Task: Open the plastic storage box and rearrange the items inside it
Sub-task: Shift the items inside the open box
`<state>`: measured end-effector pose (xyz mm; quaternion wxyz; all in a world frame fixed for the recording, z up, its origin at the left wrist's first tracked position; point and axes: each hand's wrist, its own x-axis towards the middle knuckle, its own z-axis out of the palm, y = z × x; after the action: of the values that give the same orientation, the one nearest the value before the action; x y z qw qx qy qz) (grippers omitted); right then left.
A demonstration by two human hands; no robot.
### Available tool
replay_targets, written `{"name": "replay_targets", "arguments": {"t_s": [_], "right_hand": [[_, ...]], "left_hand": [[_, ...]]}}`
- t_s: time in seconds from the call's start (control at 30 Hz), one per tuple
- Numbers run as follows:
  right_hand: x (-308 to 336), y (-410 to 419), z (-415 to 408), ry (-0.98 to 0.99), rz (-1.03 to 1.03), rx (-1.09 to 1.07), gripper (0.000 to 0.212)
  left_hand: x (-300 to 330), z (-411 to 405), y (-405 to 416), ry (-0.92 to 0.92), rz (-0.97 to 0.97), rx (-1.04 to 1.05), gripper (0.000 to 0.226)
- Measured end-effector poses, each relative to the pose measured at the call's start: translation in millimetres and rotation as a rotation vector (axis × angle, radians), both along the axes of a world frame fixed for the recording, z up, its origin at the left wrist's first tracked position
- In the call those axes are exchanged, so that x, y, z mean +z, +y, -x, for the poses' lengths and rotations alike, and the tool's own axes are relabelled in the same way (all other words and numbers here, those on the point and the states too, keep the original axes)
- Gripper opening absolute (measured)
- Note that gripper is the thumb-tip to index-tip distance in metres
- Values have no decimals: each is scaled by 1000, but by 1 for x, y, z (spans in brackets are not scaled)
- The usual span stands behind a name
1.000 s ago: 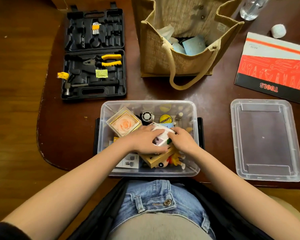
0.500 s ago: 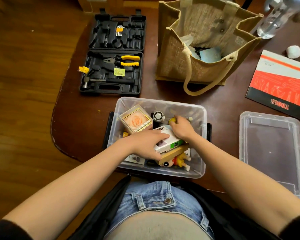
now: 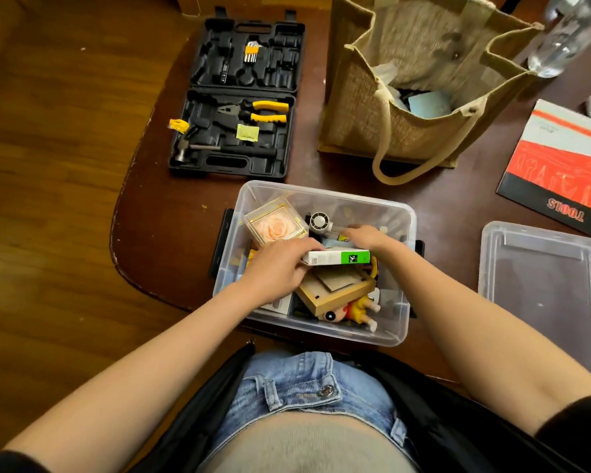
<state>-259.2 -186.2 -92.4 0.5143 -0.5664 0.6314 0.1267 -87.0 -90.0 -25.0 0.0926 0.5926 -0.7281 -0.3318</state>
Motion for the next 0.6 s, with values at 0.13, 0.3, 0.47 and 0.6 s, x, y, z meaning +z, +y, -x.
{"name": "replay_targets", "arguments": {"t_s": [0.13, 0.3, 0.47, 0.6], "right_hand": [[-7, 4, 4, -96, 12, -59, 28], [-21, 21, 2, 4, 119, 44, 61], [-27, 33, 0, 18, 158, 98, 65], [-24, 36, 0, -28, 209, 198, 46]], "left_hand": [[10, -4, -10, 226, -4, 268, 37], [40, -10, -35, 419, 95, 307, 23], [37, 8, -60, 337, 88, 136, 28], [24, 28, -69, 139, 115, -131, 42]]}}
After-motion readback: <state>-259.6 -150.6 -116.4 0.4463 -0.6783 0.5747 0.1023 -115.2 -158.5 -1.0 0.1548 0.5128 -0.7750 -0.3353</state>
